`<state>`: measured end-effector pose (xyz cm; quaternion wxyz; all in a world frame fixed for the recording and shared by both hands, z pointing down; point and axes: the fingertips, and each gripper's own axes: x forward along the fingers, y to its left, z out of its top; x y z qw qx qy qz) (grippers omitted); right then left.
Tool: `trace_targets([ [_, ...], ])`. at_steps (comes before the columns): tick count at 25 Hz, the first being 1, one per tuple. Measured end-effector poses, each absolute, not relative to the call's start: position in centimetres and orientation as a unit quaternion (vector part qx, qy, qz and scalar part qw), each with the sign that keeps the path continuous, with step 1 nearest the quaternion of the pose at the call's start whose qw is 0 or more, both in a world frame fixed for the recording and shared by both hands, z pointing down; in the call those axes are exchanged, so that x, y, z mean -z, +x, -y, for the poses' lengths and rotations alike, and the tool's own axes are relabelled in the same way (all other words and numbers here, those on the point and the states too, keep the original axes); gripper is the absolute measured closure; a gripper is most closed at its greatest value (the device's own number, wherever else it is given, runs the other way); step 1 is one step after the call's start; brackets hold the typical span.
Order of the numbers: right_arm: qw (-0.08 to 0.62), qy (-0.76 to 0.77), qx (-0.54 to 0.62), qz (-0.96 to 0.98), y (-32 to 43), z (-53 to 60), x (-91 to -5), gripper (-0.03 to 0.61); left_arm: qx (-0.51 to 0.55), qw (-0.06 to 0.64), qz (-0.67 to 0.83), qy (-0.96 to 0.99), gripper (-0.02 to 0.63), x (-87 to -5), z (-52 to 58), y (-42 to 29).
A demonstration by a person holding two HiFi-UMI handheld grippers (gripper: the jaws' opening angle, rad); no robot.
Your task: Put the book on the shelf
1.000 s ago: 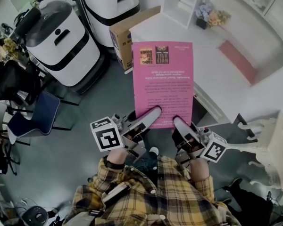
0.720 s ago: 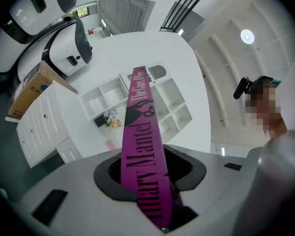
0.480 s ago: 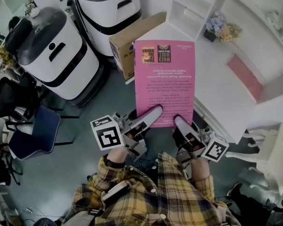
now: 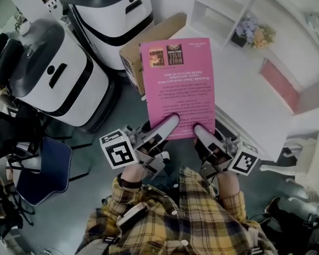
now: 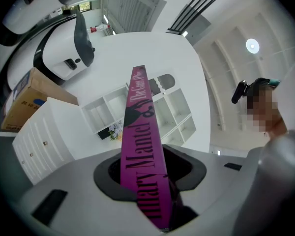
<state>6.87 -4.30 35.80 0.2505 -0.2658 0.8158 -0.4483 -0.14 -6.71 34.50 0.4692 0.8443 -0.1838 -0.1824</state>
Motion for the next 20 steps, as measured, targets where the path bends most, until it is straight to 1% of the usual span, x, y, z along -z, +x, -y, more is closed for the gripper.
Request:
trace_targets([
  [6,0.237,-0.279,0.437,-0.821,6.8,4.3,-35.9,0.41,0.189,0.459,0.164,0.853,0.448,-34.7,6.9,-0.1],
  [17,0.238,-0.274,0.483,-0.797,6.7,4.2,-35.6,0.41,0.173,0.488,0.185,0.835,0.446,-34.4,6.7,-0.2],
  [20,0.233,-0.271,0.484,-0.798,6.6,2.9,-35.6,0.41,0.175,0.485,0.189,0.836,0.446,-34.2,5.3,-0.3],
])
